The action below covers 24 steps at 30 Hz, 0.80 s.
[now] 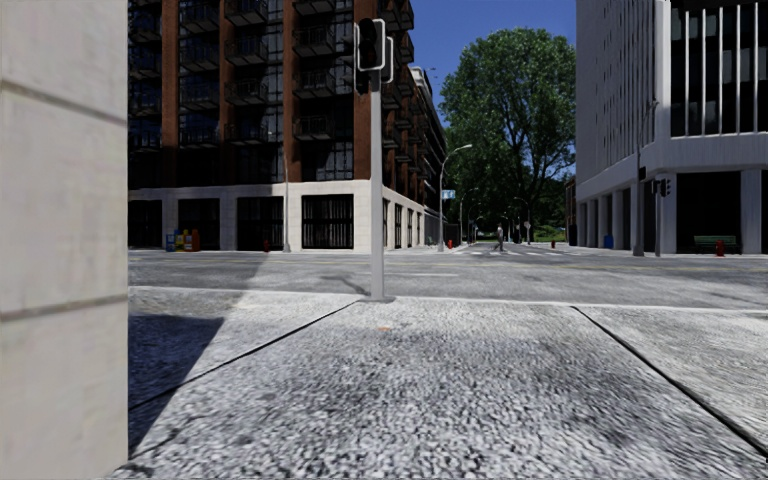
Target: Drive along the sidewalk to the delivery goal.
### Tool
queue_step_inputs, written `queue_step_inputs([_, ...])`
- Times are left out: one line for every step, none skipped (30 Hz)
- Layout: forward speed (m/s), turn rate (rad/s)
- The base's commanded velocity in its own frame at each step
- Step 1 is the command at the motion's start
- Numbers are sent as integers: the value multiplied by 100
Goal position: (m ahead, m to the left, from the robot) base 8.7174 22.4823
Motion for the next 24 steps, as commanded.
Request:
queue_step_inputs([148, 0])
queue_step_inputs([148, 0])
queue_step_inputs([148, 0])
queue_step_inputs([148, 0])
queue_step_inputs([151, 0])
queue_step_inputs([152, 0])
queue_step_inputs([152, 0])
queue_step_inputs([153, 0])
queue_step_inputs([153, 0])
queue_step_inputs([153, 0])
queue_step_inputs([153, 0])
queue_step_inputs([153, 13])
queue_step_inputs([153, 26])
queue_step_inputs([153, 32])
queue_step_inputs([153, 35])
queue_step_inputs([153, 35])
queue_step_inputs([153, 40])
queue_step_inputs([153, 53])
queue_step_inputs([153, 59])
queue_step_inputs([153, 60])
queue_step_inputs([153, 60])
queue_step_inputs([153, 61])
queue_step_inputs([153, 61])
queue_step_inputs([153, 61])
